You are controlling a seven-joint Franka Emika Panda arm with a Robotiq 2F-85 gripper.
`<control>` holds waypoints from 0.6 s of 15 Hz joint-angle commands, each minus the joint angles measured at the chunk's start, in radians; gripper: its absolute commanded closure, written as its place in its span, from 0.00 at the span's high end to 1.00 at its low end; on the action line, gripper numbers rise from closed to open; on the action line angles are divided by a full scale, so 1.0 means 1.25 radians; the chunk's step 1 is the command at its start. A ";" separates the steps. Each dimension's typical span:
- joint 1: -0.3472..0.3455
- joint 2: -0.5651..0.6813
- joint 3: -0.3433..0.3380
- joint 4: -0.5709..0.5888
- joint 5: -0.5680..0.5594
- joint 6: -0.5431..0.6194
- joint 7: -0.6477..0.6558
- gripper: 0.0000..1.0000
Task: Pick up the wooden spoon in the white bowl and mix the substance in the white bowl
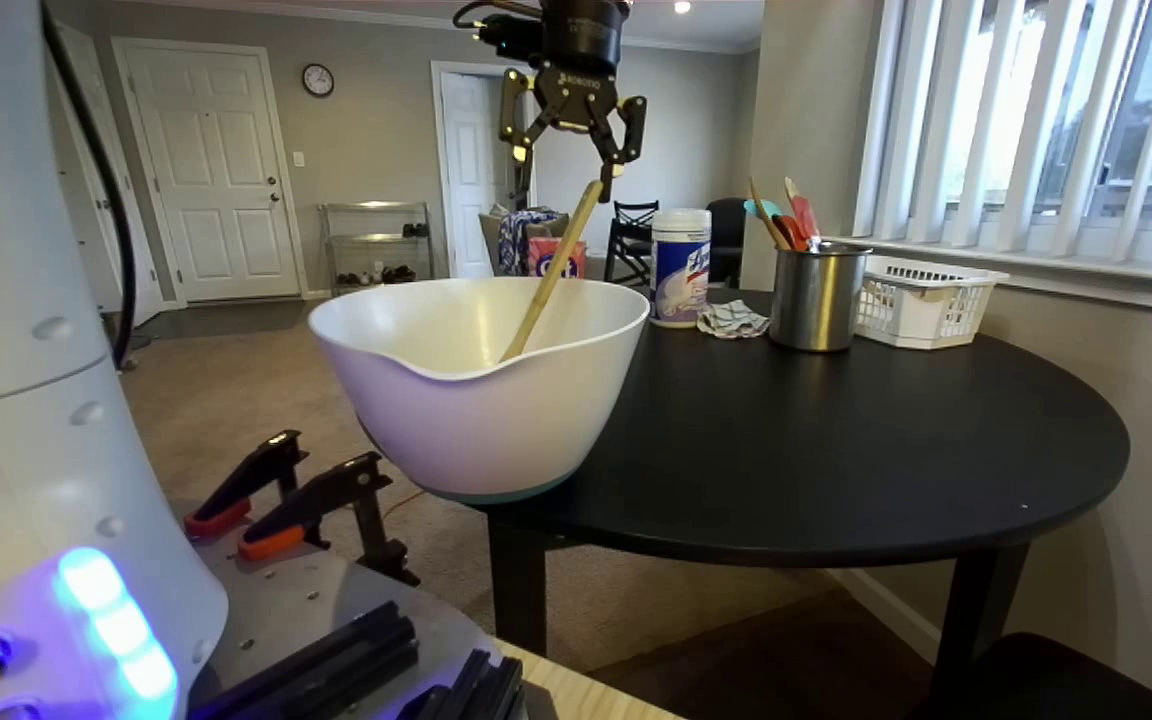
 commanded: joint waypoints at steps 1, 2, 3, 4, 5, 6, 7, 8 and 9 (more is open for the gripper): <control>-0.009 0.000 0.006 0.001 0.003 0.001 -0.001 0.93; -0.010 0.000 0.006 0.000 0.003 0.002 -0.001 0.98; -0.011 0.000 0.006 0.000 0.004 0.002 -0.001 0.98; -0.011 0.000 0.006 0.000 0.004 0.002 -0.001 0.98; -0.011 0.000 0.006 0.000 0.004 0.002 -0.001 0.98; -0.011 0.000 0.006 0.000 0.004 0.002 -0.001 0.98; -0.011 0.000 0.006 0.000 0.004 0.002 -0.001 0.98; -0.011 0.000 0.006 0.000 0.004 0.002 -0.001 0.98; -0.011 0.000 0.006 0.000 0.004 0.002 -0.001 0.98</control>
